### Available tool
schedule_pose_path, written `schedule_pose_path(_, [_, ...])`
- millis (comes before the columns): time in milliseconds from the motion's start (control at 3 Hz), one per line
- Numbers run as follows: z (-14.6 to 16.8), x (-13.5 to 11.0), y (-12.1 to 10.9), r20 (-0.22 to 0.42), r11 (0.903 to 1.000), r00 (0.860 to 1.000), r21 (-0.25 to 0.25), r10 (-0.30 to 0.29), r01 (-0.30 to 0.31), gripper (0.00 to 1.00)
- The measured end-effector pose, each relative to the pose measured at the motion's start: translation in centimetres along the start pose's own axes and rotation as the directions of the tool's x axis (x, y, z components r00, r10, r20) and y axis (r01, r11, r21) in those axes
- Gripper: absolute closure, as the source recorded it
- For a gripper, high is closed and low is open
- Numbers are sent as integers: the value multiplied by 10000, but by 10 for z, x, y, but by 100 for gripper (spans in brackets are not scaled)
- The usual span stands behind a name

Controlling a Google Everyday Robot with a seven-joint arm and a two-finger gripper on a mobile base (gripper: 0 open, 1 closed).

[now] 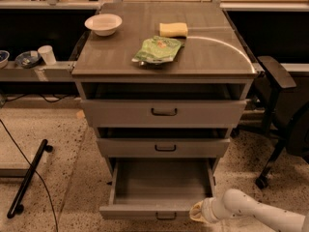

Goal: Close bottom drawer

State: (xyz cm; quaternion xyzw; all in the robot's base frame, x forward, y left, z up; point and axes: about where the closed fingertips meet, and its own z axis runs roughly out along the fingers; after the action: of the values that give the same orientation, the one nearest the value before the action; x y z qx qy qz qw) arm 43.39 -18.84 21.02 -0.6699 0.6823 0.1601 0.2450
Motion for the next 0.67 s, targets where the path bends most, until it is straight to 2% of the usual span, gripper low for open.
schedule_pose_path(667, [0,0,0,1,10000,10000,-1,0,0,16])
